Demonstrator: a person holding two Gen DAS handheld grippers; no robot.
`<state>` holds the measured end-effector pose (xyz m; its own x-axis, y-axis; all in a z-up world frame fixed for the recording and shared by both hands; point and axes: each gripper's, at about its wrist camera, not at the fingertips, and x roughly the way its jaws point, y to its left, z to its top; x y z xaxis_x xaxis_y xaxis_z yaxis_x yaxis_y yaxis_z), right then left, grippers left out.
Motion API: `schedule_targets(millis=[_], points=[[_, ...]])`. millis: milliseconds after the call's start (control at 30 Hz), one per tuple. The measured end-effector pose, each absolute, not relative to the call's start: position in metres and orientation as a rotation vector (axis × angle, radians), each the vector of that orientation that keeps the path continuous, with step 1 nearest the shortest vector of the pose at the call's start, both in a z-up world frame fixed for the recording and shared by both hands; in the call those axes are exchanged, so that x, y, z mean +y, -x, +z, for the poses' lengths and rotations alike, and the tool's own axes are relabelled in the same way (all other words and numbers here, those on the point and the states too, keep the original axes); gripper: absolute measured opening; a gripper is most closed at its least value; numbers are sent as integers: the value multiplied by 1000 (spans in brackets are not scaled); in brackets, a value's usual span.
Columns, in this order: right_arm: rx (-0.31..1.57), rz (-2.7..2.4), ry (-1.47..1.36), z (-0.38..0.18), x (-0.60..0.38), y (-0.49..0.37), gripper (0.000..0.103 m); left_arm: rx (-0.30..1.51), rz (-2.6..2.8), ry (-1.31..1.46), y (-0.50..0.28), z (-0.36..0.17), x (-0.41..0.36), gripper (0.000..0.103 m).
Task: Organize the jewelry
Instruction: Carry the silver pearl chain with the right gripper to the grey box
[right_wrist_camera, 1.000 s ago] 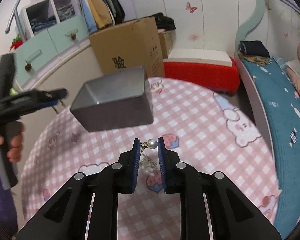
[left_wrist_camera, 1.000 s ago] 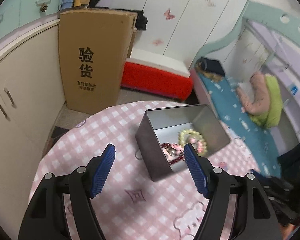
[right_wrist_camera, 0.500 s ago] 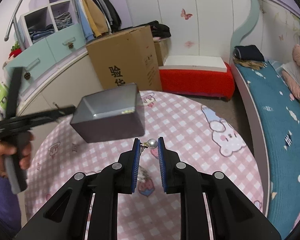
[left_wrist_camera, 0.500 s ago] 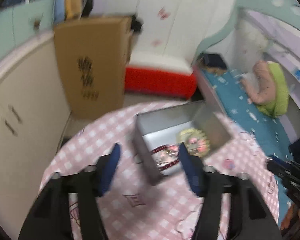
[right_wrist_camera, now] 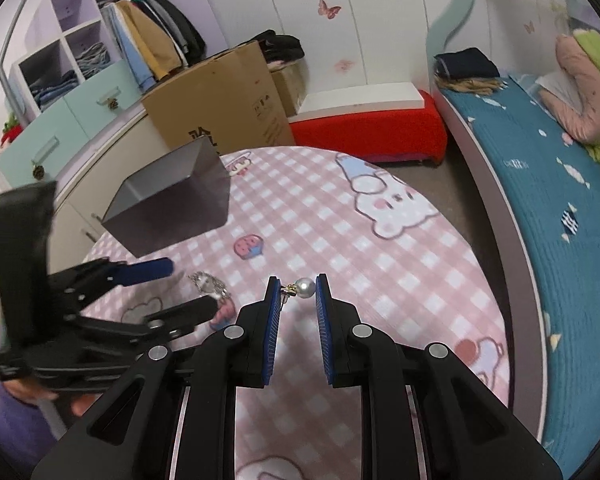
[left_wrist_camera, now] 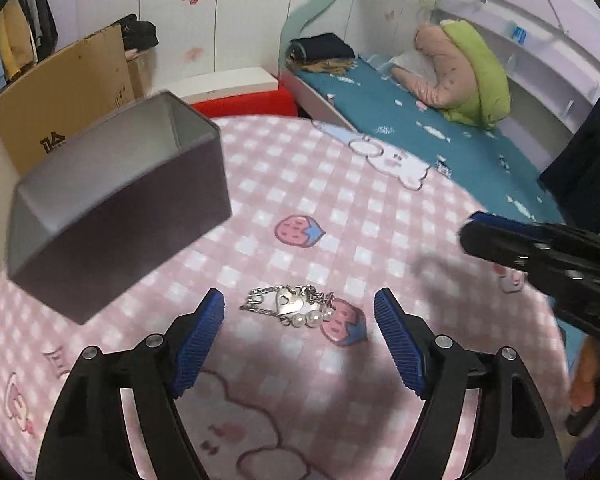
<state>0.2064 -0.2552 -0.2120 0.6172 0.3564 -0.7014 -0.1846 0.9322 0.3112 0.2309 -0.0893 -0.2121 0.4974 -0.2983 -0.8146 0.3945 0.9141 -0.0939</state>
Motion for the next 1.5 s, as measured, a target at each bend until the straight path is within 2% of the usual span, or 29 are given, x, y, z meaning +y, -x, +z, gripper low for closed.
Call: schedule_targets(millis=[133, 300, 333, 367, 500, 533, 833, 1233, 1367, 1500], points=[[851, 327, -232, -218, -259, -206, 19, 958, -380, -178, -231, -221, -97, 73], [847, 350, -240, -220, -254, -207, 19, 925, -379, -207, -227, -220, -97, 41], [846, 353, -239, -219, -253, -207, 19, 921, -378, -208, -227, -220, -97, 26], [845, 356, -239, -219, -252, -207, 19, 918, -373, -212, -226, -219, -96, 15], [841, 367, -230, -214, -243, -205, 19, 911, -398, -196, -224, -218, -88, 14], [840, 369, -227, -213, -241, -205, 19, 912, -403, -189, -223, -217, -88, 7], [810, 380, -194, -189, -222, -206, 19, 878, -481, -65, -215, -183, -58, 7], [727, 454, -120, -127, -165, -233, 19, 695, -494, 48, -218, -83, 2, 7], [741, 493, -124, -116, -141, -258, 19, 699, -445, 70, -237, -75, 20, 7], [789, 510, -97, -122, -116, -282, 19, 763, -390, 90, -268, -91, 32, 7]])
